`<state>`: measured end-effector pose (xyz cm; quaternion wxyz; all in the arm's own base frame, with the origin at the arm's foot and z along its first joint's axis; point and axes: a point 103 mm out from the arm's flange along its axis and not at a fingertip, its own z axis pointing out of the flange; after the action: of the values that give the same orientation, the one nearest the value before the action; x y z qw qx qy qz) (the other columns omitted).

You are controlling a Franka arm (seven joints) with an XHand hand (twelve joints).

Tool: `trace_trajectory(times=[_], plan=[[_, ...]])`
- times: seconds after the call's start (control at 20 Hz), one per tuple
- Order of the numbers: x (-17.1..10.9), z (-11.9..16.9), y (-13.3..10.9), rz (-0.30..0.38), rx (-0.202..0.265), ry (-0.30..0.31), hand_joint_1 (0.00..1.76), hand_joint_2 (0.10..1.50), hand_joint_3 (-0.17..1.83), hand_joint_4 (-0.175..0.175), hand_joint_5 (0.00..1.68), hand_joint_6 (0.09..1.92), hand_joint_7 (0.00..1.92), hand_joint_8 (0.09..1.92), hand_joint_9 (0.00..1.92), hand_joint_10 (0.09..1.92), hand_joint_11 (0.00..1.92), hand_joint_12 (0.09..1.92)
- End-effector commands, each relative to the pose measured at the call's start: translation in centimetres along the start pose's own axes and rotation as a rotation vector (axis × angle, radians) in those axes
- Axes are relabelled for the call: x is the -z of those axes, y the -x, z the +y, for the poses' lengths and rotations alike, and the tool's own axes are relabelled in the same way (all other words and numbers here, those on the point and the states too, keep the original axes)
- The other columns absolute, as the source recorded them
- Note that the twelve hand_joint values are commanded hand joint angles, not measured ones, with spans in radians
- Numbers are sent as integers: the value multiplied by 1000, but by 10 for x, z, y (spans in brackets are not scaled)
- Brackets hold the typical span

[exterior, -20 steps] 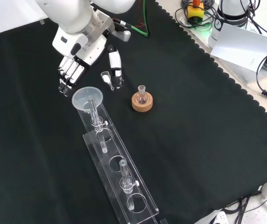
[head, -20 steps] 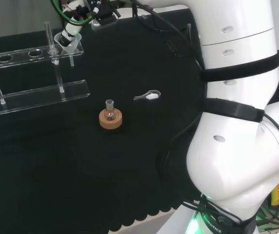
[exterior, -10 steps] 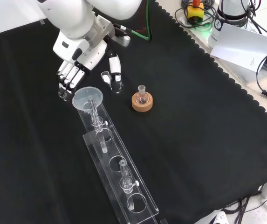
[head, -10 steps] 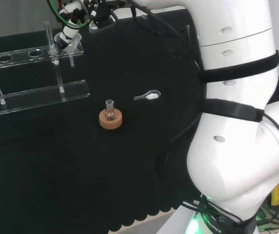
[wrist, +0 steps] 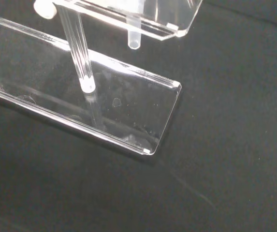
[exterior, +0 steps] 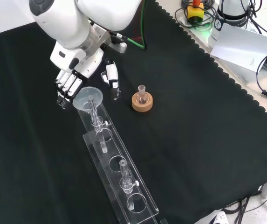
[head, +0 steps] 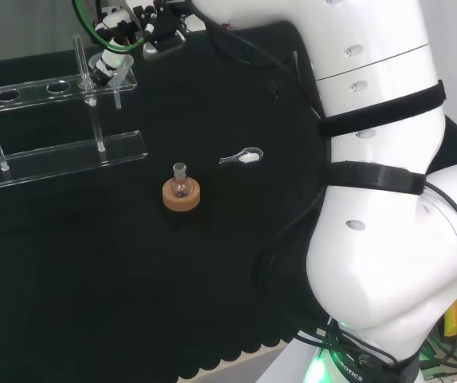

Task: Pick up the funnel from the transparent funnel stand.

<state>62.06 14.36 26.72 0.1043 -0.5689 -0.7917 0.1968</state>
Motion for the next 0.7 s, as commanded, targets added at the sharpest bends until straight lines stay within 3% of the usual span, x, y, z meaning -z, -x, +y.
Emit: trace_trajectory(times=[0.05,0.35,0.7], plan=[[-8,6,3,5,4,-19,428,777,76,-49,40,87,0,257,20,845,127,1451],[-9,10,2,4,6,-24,428,778,74,-50,45,87,0,254,27,852,129,1449],[-7,14,-1,-19,10,-39,452,790,68,-58,101,87,0,538,191,809,157,1436]])
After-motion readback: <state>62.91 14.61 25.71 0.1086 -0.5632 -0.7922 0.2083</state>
